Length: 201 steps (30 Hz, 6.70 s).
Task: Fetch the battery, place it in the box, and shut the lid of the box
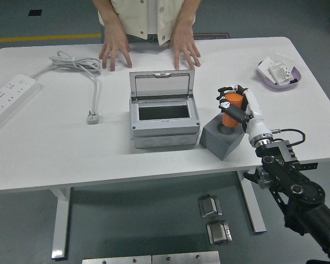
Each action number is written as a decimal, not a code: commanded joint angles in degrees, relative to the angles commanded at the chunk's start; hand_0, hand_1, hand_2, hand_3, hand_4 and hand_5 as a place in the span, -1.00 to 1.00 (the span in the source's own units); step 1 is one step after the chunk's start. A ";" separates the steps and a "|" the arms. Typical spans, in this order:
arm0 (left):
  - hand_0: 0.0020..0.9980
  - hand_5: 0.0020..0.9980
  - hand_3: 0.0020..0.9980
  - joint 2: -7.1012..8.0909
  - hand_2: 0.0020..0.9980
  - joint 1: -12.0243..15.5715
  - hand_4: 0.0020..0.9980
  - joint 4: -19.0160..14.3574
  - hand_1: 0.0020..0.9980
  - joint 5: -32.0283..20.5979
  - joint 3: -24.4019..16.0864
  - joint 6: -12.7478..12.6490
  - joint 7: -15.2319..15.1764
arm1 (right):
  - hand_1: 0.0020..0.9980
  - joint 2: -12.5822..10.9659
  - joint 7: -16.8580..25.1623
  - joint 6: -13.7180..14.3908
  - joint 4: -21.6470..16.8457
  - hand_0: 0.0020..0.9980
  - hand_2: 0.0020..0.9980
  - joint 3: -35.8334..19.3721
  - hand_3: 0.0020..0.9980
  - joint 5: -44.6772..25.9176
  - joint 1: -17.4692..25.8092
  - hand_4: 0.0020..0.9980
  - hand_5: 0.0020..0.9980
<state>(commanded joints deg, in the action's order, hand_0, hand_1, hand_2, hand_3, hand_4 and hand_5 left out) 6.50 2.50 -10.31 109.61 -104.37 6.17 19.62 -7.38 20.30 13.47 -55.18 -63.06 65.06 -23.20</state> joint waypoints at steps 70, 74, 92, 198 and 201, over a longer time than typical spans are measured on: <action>0.25 -0.78 0.27 1.44 0.09 -1.65 0.38 0.00 0.27 3.27 -2.90 0.12 1.61 | -0.26 7.38 -8.05 4.79 22.42 -0.28 -0.04 28.91 0.03 34.86 -23.60 -0.83 -1.00; 0.25 -0.78 0.27 1.39 0.09 -1.72 0.38 0.00 0.27 3.38 -2.90 0.13 1.58 | -0.21 7.38 -8.10 4.85 22.06 -0.25 0.00 29.55 0.08 34.50 -23.81 -0.75 -1.00; 0.25 -0.78 0.27 1.36 0.09 -1.79 0.38 0.00 0.27 3.61 -2.83 0.17 1.63 | -0.10 7.38 -8.06 2.34 21.72 -0.20 0.07 30.58 0.24 32.71 -24.32 -0.34 -1.00; 0.24 -0.78 0.27 1.01 0.09 -1.95 0.39 0.00 0.27 3.55 -2.61 0.20 1.05 | -0.03 -3.27 -11.19 -13.00 6.77 0.31 0.23 21.98 0.42 18.23 -24.93 0.68 0.13; 0.24 -0.78 0.27 0.94 0.09 -1.85 0.39 0.00 0.27 3.49 -2.45 0.25 1.13 | -0.04 -3.57 -11.30 -12.90 5.92 0.31 0.23 22.54 0.42 18.12 -24.50 0.69 0.14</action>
<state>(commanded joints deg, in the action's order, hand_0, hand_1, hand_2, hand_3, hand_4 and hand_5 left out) 7.44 0.65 -10.31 113.10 -106.82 6.42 20.75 -10.95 9.00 0.57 -49.26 -40.52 83.18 -47.70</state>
